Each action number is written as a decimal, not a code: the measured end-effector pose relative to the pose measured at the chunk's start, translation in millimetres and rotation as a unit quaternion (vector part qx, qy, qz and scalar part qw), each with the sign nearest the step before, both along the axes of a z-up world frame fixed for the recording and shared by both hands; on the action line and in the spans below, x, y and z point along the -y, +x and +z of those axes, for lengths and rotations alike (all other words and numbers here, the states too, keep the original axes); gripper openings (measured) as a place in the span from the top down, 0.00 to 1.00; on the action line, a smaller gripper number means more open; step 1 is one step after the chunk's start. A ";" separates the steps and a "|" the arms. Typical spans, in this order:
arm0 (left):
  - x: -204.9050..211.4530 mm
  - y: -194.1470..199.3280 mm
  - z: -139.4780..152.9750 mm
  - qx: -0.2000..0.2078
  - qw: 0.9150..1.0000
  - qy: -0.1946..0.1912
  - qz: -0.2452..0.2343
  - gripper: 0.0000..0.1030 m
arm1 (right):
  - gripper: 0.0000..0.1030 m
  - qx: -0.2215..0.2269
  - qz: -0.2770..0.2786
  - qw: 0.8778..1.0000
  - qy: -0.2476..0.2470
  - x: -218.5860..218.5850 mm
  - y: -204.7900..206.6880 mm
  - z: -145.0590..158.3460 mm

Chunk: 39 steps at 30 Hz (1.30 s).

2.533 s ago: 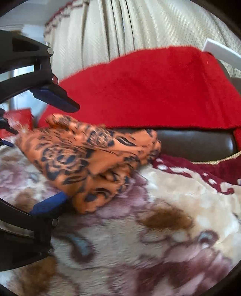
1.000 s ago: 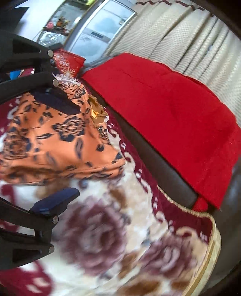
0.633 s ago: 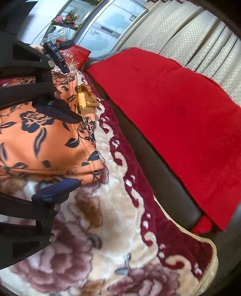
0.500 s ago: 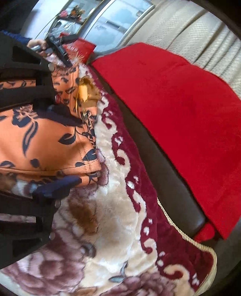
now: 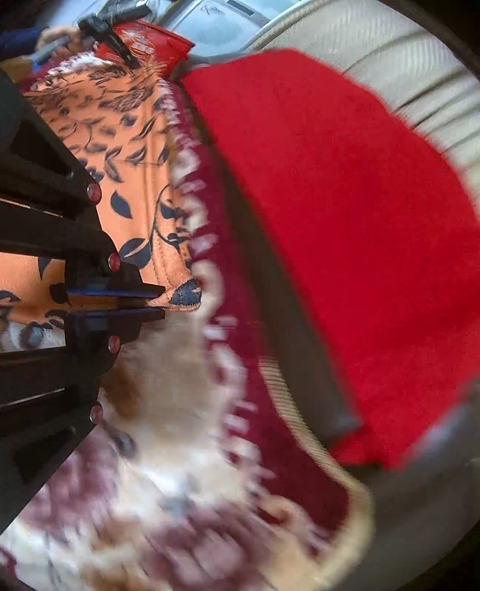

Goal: Fold small clothes

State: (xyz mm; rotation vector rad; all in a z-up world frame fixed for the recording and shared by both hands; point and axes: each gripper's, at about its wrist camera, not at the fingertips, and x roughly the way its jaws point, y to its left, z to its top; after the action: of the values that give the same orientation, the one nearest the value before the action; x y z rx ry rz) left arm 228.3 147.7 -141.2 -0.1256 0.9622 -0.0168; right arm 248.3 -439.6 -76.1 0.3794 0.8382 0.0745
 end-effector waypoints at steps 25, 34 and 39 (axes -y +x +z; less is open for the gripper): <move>57.4 -170.6 53.5 0.082 0.995 -0.031 -0.045 0.27 | 0.30 -0.014 -0.024 0.963 0.269 -13.8 -124.1 -52.9; 136.7 -173.1 71.0 0.103 0.987 -0.058 -0.106 0.27 | 0.22 0.031 -0.083 0.931 0.354 -1.3 -228.8 -76.1; 184.4 -159.6 71.4 0.105 0.986 -0.055 -0.114 0.27 | 0.22 0.033 -0.076 0.915 0.395 -22.9 -219.9 -96.7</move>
State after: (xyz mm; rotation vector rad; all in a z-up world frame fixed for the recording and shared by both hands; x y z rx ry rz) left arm 68.7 -36.7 -69.8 -0.1129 0.7610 -0.2898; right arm 28.5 -416.7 -172.7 1.1975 0.6795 0.2832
